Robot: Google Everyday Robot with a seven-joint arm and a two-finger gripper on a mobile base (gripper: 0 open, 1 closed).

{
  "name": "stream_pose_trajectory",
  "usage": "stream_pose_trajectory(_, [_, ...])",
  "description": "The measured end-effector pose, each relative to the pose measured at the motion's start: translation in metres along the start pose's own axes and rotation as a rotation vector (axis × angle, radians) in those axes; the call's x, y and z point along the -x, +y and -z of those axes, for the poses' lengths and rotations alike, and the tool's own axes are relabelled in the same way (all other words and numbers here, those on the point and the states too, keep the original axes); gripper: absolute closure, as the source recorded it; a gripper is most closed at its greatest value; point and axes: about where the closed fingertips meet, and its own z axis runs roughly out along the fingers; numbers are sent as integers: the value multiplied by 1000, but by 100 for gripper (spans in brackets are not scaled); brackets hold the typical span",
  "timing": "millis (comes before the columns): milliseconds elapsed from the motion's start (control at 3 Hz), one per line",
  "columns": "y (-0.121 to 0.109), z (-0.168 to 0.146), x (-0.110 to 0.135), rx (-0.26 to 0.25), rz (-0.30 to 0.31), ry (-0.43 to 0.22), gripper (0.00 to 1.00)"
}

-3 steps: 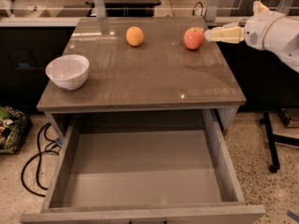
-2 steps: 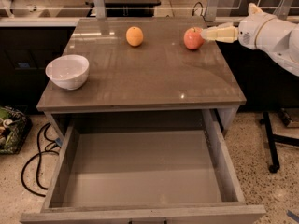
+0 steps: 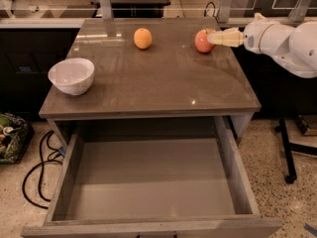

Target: Place apple into top drawer

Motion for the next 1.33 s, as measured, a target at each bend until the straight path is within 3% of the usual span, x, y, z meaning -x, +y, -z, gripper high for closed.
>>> stream_pose_trajectory(1333, [18,-66,-34,46,-71,26,0])
